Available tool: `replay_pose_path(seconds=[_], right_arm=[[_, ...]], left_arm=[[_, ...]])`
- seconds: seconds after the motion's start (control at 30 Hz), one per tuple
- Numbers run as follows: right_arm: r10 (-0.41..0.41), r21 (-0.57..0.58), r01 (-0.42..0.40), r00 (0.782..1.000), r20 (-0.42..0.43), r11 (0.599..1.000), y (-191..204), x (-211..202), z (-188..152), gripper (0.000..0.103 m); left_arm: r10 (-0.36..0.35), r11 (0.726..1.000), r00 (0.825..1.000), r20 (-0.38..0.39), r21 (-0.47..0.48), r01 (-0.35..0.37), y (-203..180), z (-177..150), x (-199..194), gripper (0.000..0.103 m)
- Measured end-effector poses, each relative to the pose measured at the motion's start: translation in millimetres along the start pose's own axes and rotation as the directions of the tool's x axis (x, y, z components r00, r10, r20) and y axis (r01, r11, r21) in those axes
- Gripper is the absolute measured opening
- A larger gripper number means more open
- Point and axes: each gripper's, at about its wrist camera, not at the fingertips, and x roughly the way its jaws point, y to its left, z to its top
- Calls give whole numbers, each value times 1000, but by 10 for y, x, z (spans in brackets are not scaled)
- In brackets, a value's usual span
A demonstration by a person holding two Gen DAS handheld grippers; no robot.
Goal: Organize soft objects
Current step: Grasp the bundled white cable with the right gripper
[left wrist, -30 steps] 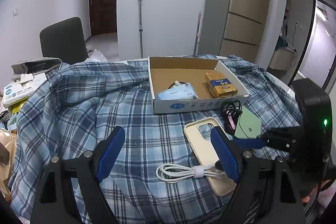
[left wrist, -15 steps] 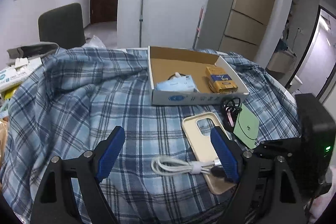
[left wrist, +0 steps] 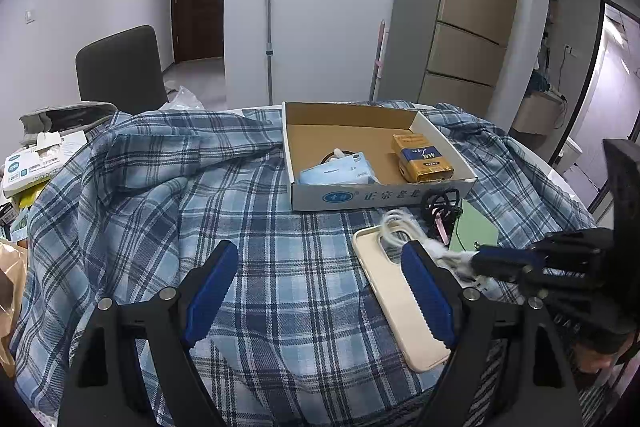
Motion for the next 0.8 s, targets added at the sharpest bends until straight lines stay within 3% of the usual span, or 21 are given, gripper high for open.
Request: replay_pose_path(seconds=[0.13,0.23,0.4,0.67,0.8], right_arm=[[-1,5,2,999,-48,1000,-74,45,-62,5],[-60,-11,59,996,-59,998,-99,109,-81,7],[-64,-41,62,997,-50,997,-96,180,7,27],[-66,-177,52,995,-79,983,112,370,123,27],[-58,-166,39,992,-111,985,107,513,129,27]], left_arm=[[1,1000,1000,-4,8,-1,-16,-7,11,85],[3,1000,1000,-4,16,-3,-39,-15,13,85],[3,1000,1000,-9,27,-3,-56,-30,21,85],[3,999,1000,-15,33,-2,-54,-39,40,85],[5,999,1000,-21,40,-4,-56,-49,54,85]])
